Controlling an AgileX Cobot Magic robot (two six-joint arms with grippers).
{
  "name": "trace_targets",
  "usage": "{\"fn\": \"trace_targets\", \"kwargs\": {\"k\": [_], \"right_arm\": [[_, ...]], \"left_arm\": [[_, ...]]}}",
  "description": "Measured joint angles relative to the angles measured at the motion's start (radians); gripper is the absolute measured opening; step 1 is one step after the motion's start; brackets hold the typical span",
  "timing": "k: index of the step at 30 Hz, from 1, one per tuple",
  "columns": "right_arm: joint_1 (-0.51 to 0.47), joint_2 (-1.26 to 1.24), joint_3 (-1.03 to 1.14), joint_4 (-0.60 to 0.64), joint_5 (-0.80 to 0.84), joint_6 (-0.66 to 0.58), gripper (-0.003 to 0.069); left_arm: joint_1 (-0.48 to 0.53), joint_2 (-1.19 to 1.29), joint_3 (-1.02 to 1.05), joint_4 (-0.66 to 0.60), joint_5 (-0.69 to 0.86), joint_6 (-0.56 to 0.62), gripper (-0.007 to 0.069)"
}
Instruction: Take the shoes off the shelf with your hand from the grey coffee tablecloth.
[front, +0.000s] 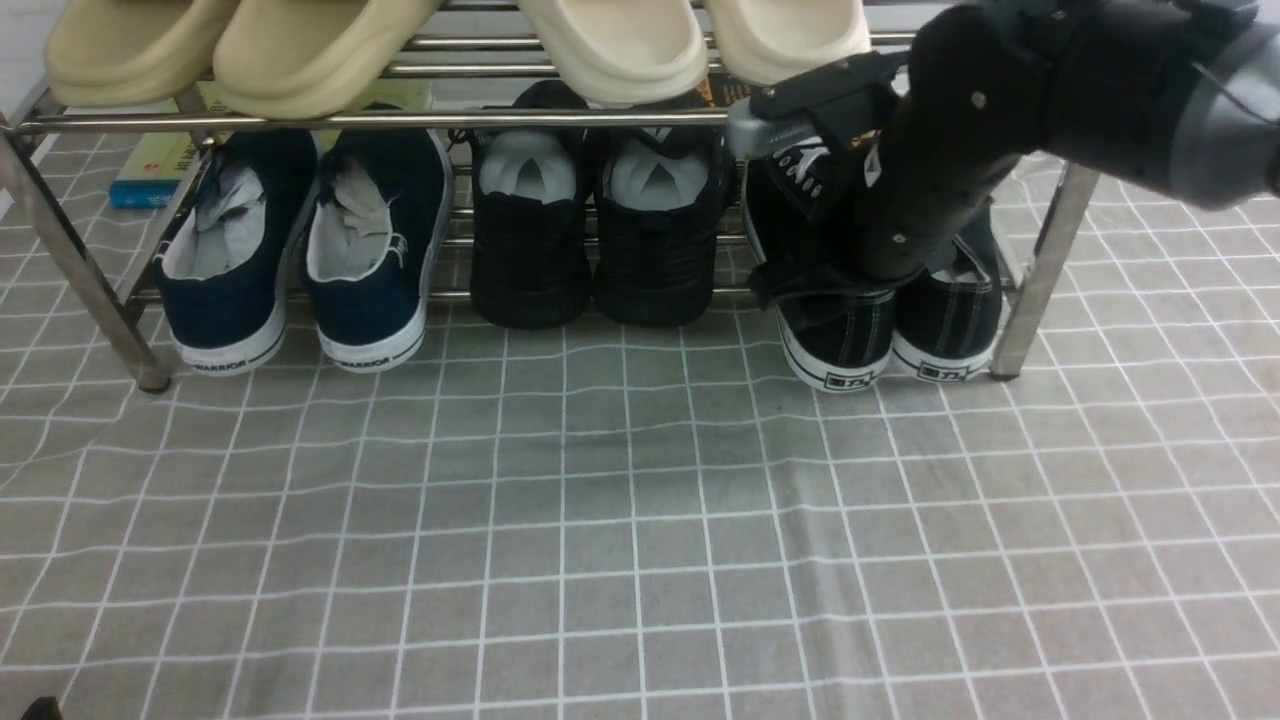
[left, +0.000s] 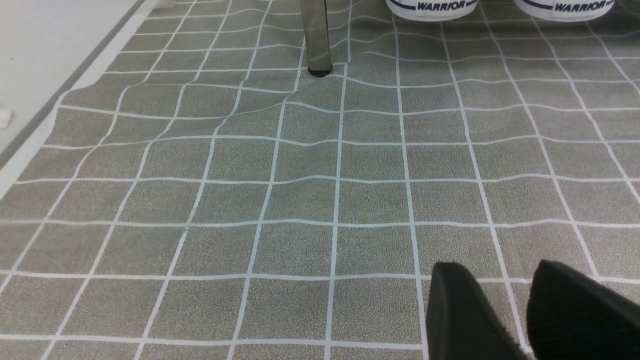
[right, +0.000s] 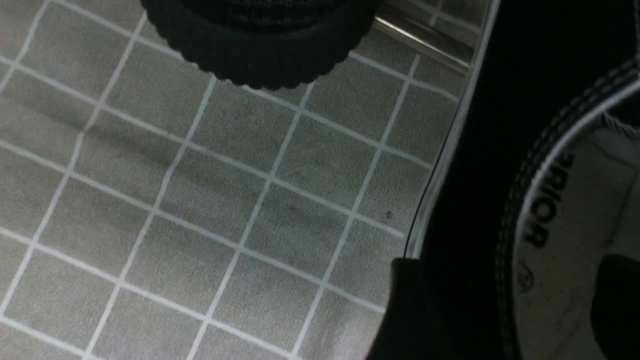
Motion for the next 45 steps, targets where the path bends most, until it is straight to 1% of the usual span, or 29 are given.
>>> {"fn": "trace_targets", "kwargs": {"k": [3,4,5,6,7,9,10,11,13,14,15,16,20,21,23,26,28,30,34,35,37,41,45], "right_arm": [[0.000,0.017,0.000,0.000,-0.024,0.000,0.0464],[0.000,0.025,0.000,0.000,-0.033,0.000,0.0445],[0.000,0.033,0.000,0.000,-0.038,0.000,0.0405],[0.000,0.033,0.000,0.000,-0.038,0.000,0.0398],[0.000,0.038,0.000,0.000,-0.035,0.000,0.0318],[0.002,0.039,0.000,0.005,-0.028,-0.002,0.0227],[0.008,0.035,-0.001,0.012,-0.014,-0.008,0.0125],[0.014,0.032,-0.001,0.013,0.001,-0.010,0.0052],[0.026,0.013,-0.001,0.026,0.051,-0.015,0.0008],[0.028,0.013,-0.001,0.026,0.051,-0.015,0.0007],[0.045,-0.020,-0.007,0.044,0.122,-0.016,0.0006],[0.047,-0.024,-0.009,0.046,0.129,-0.016,0.0006],[0.089,-0.120,-0.025,0.079,0.250,-0.016,0.0006],[0.089,-0.125,-0.024,0.079,0.255,-0.016,0.0006],[0.108,-0.174,-0.030,0.099,0.342,-0.017,0.0006],[0.136,-0.212,-0.028,0.120,0.397,-0.018,0.0007],[0.157,-0.226,-0.020,0.128,0.403,-0.013,0.0008],[0.199,-0.250,0.012,0.130,0.405,0.006,0.0010],[0.288,-0.269,0.111,0.133,0.400,0.038,0.0011],[0.292,-0.269,0.111,0.133,0.400,0.039,0.0012],[0.328,-0.269,0.179,0.149,0.390,0.055,0.0014],[0.341,-0.268,0.272,0.157,0.357,0.119,0.0017],[0.339,-0.264,0.345,0.108,0.238,0.178,0.0017]], "left_arm": [[0.000,0.000,0.000,0.000,0.000,0.000,0.0239],[0.000,0.000,0.000,0.000,0.000,0.000,0.0239],[0.000,0.000,0.000,0.000,0.000,0.000,0.0239],[0.000,0.000,0.000,0.000,0.000,0.000,0.0239],[0.000,0.000,0.000,0.000,0.000,0.000,0.0239],[0.000,0.000,0.000,0.000,0.000,0.000,0.0239],[0.000,0.000,0.000,0.000,0.000,0.000,0.0239],[0.000,0.000,0.000,0.000,0.000,0.000,0.0239],[0.000,0.000,0.000,0.000,0.000,0.000,0.0239],[0.000,0.000,0.000,0.000,0.000,0.000,0.0239],[0.000,0.000,0.000,0.000,0.000,0.000,0.0239],[0.000,0.000,0.000,0.000,0.000,0.000,0.0239],[0.000,0.000,0.000,0.000,0.000,0.000,0.0239],[0.000,0.000,0.000,0.000,0.000,0.000,0.0239],[0.000,0.000,0.000,0.000,0.000,0.000,0.0239],[0.000,0.000,0.000,0.000,0.000,0.000,0.0239],[0.000,0.000,0.000,0.000,0.000,0.000,0.0239],[0.000,0.000,0.000,0.000,0.000,0.000,0.0239],[0.000,0.000,0.000,0.000,0.000,0.000,0.0239],[0.000,0.000,0.000,0.000,0.000,0.000,0.0239],[0.000,0.000,0.000,0.000,0.000,0.000,0.0240],[0.000,0.000,0.000,0.000,0.000,0.000,0.0240],[0.000,0.000,0.000,0.000,0.000,0.000,0.0240]]}}
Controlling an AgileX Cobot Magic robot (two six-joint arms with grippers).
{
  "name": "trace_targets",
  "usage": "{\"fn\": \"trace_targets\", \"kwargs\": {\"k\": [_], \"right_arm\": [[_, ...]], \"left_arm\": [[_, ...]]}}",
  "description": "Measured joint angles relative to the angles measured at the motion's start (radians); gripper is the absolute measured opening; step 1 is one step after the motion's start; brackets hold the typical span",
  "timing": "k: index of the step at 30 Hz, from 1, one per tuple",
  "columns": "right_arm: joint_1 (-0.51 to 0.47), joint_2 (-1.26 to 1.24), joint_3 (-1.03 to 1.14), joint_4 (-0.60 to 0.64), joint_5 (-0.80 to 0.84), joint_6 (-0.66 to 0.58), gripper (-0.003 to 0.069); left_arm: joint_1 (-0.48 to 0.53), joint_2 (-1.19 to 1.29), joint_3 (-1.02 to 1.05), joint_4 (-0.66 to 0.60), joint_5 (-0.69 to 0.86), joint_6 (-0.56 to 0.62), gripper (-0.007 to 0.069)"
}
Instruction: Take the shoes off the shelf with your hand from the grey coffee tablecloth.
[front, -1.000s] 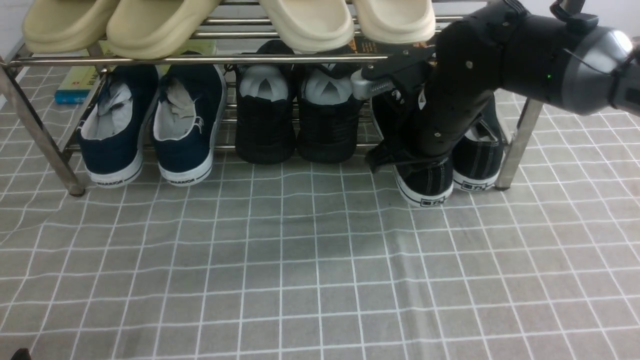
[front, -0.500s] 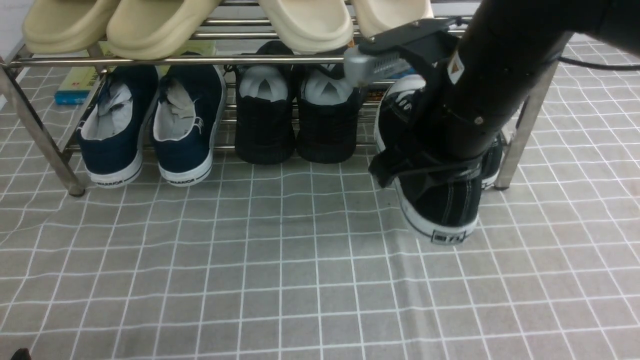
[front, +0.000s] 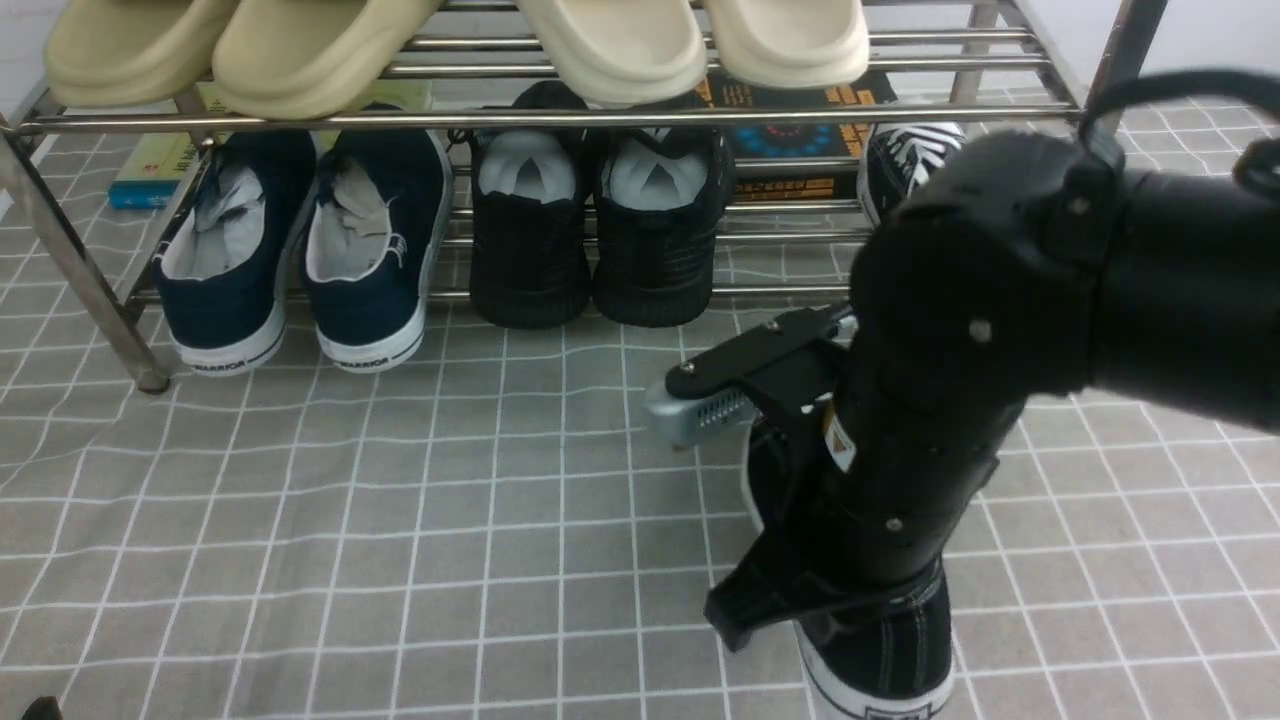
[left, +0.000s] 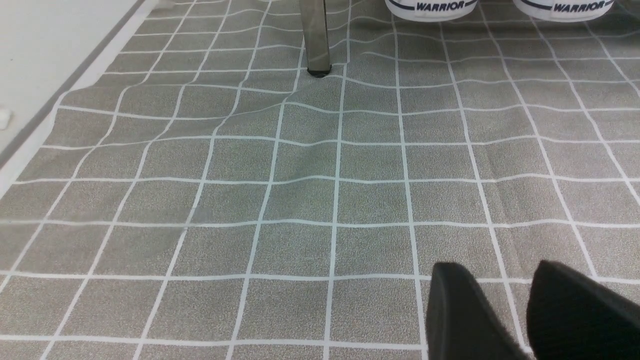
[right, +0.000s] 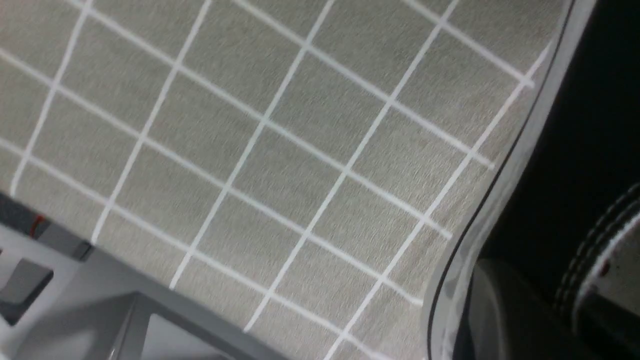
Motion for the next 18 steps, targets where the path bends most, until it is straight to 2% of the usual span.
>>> {"fn": "trace_targets", "kwargs": {"k": [5,13,16,18], "right_arm": [[-0.028,0.024,0.004,-0.003,-0.101,0.019,0.0018],[-0.125,0.128,0.004,-0.023,-0.234,0.024,0.0027],[-0.129,0.150,0.004,-0.026,-0.251,0.024,0.0050],[-0.129,0.159,0.004,-0.020,-0.271,0.024,0.0099]], "left_arm": [[0.000,0.000,0.000,0.000,0.000,0.000,0.0240],[0.000,0.000,0.000,0.000,0.000,0.001,0.0240],[0.000,0.000,0.000,0.000,0.000,0.001,0.0240],[0.000,0.000,0.000,0.000,0.000,0.001,0.0240]]}}
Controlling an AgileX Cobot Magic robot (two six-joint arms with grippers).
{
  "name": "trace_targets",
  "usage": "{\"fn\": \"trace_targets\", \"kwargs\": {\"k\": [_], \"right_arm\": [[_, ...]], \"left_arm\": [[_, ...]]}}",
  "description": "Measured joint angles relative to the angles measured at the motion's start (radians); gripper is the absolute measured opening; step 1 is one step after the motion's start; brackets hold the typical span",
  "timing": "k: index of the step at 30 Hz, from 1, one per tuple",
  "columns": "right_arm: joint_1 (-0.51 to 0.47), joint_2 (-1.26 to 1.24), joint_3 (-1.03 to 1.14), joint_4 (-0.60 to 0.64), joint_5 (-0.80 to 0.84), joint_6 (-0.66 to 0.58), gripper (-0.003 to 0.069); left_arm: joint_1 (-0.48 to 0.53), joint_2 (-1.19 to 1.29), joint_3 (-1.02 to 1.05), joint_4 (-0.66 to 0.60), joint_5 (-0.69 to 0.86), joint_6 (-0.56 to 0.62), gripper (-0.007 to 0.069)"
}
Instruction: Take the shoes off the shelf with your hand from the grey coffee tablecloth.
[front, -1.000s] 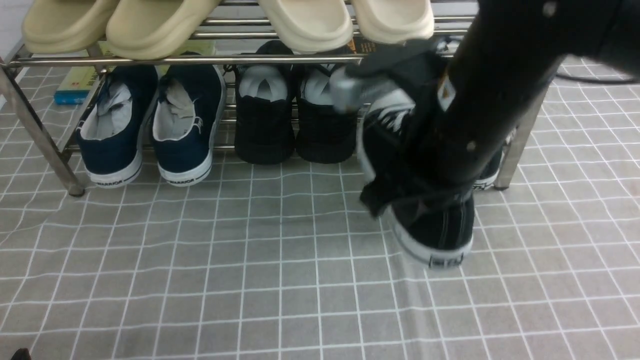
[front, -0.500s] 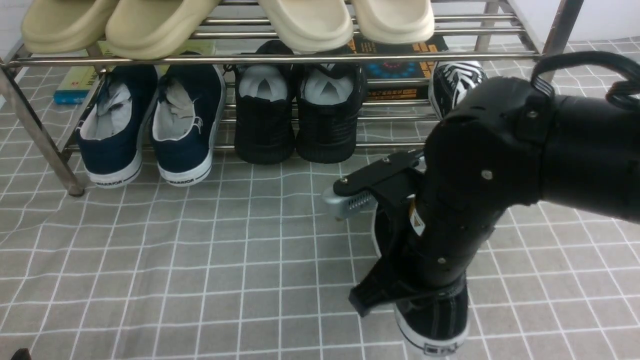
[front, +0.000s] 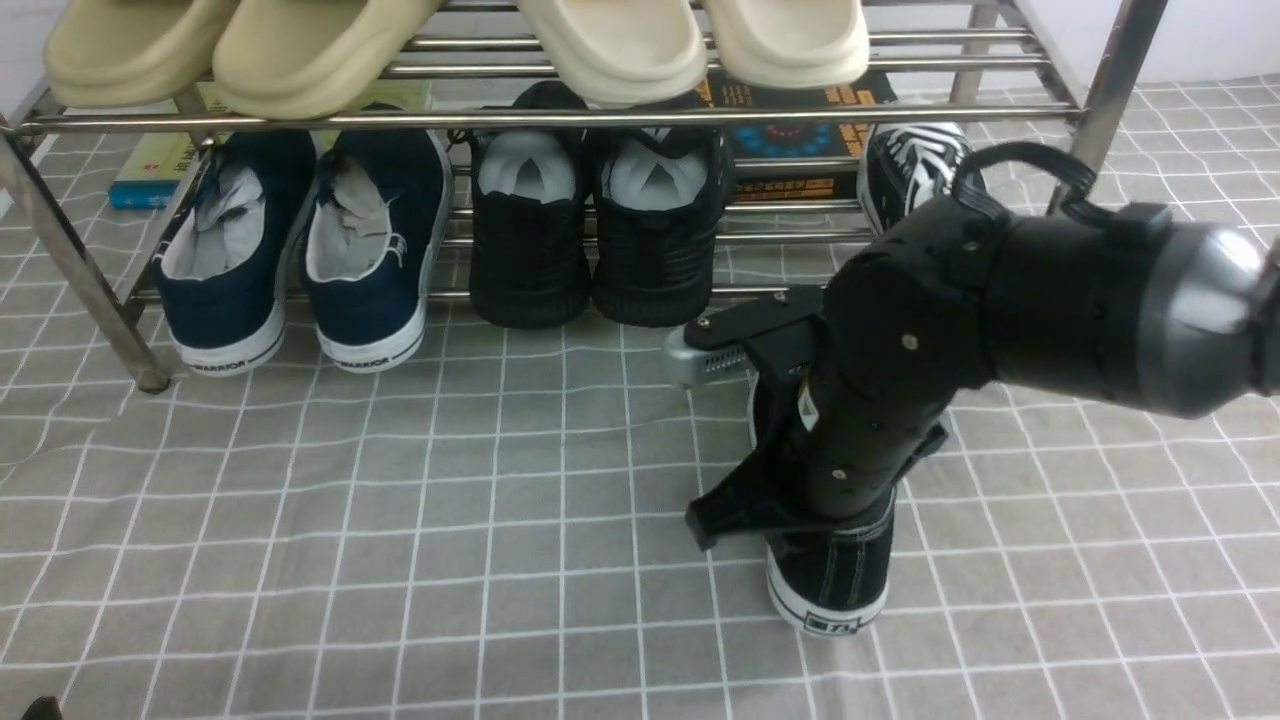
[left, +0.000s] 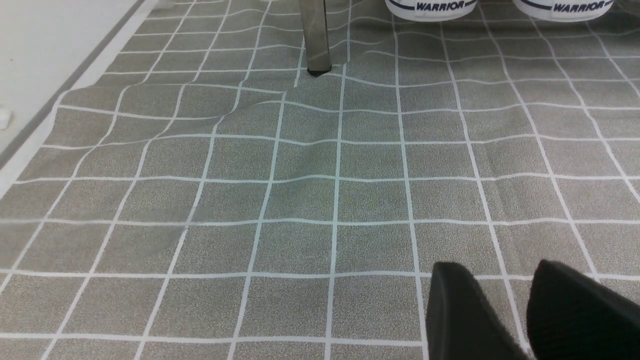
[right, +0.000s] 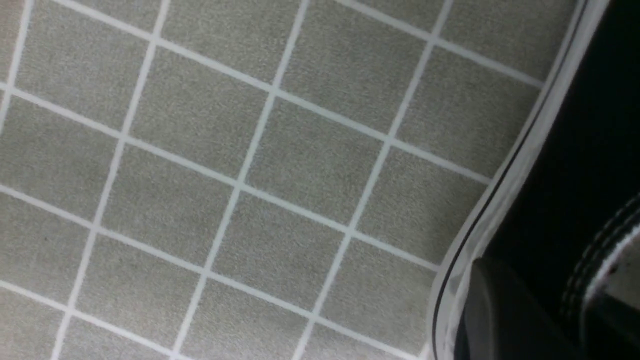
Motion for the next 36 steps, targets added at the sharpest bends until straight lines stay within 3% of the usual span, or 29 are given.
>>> {"fn": "trace_targets", "kwargs": {"k": [2,8,12,18,28,36], "right_arm": [[0.000,0.001,0.000,0.007,-0.006,0.000,0.0129],[0.000,-0.022,-0.093,0.000,0.160,-0.037,0.0356],[-0.005,-0.065,-0.201,-0.079,0.256,-0.067,0.0414],[-0.095,-0.070,-0.263,-0.169,0.194,-0.072,0.0421],[-0.279,0.005,-0.264,-0.189,-0.019,-0.072,0.0421],[-0.321,0.088,-0.264,-0.190,-0.038,-0.072,0.0378]], "left_arm": [[0.000,0.000,0.000,0.000,0.000,0.000,0.0240],[0.000,0.000,0.000,0.000,0.000,0.000,0.0240],[0.000,0.000,0.000,0.000,0.000,0.000,0.0240],[0.000,0.000,0.000,0.000,0.000,0.000,0.0240],[0.000,0.000,0.000,0.000,0.000,0.000,0.0240],[0.000,0.000,0.000,0.000,0.000,-0.001,0.0240]]}}
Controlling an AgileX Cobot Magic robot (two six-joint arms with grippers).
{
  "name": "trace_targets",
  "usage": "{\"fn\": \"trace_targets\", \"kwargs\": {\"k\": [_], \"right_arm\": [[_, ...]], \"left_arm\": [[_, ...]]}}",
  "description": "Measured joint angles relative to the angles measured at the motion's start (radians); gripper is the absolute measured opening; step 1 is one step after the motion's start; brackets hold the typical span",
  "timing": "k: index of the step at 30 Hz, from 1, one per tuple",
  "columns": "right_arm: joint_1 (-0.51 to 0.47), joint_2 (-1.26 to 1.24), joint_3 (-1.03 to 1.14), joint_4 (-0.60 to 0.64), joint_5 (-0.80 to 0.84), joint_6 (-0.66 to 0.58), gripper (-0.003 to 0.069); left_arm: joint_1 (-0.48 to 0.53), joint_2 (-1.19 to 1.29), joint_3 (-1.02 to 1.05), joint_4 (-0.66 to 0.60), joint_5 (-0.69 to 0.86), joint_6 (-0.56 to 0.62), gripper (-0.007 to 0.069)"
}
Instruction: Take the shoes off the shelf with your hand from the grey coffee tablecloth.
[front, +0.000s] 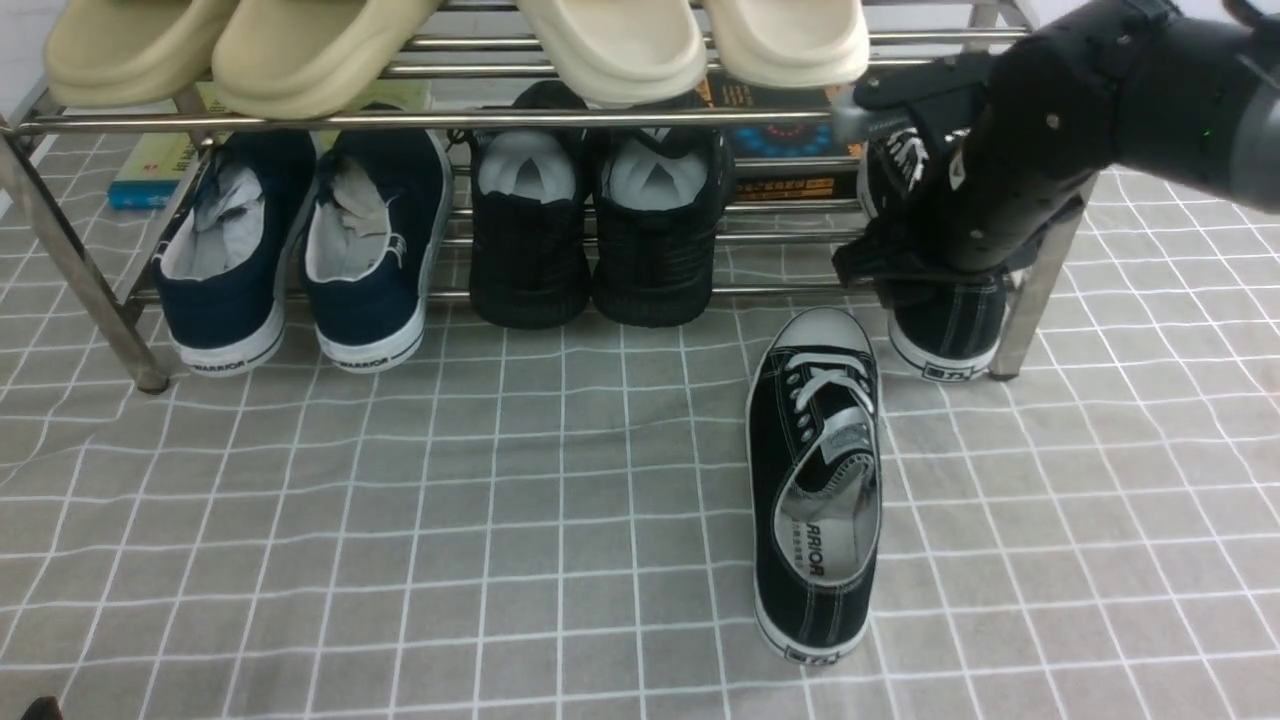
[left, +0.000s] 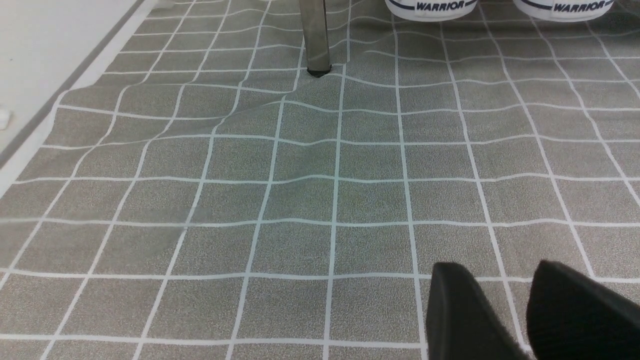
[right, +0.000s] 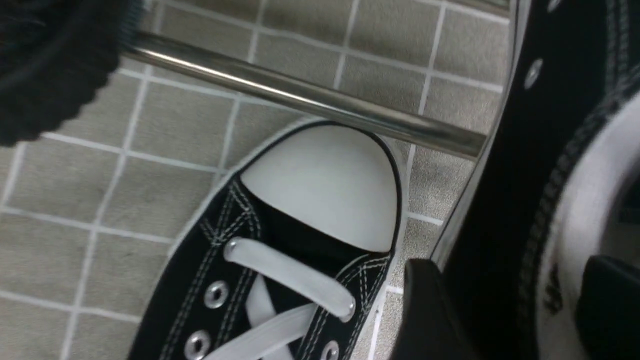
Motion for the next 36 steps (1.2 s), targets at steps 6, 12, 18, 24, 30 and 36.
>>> {"fn": "trace_targets", "kwargs": {"k": [6,12,18,24,30,36], "right_arm": [[-0.001,-0.004,-0.005,0.034,0.067,-0.042,0.0049],[-0.001,-0.160,-0.004,0.166,0.361,-0.117,0.0006],[-0.001,-0.329,0.061,0.218,0.454,-0.137,0.0006],[-0.001,-0.433,0.241,0.267,0.456,-0.137,0.0007],[-0.001,-0.447,0.427,0.295,0.347,-0.140,0.0011],[-0.001,-0.415,0.473,0.302,0.241,-0.143,0.0015]], "left_arm": [[0.000,0.000,0.000,0.000,0.000,0.000,0.0240],[0.000,0.000,0.000,0.000,0.000,0.000,0.0240],[0.000,0.000,0.000,0.000,0.000,0.000,0.0240],[0.000,0.000,0.000,0.000,0.000,0.000,0.0240],[0.000,0.000,0.000,0.000,0.000,0.000,0.0240],[0.000,0.000,0.000,0.000,0.000,0.000,0.0240]]}}
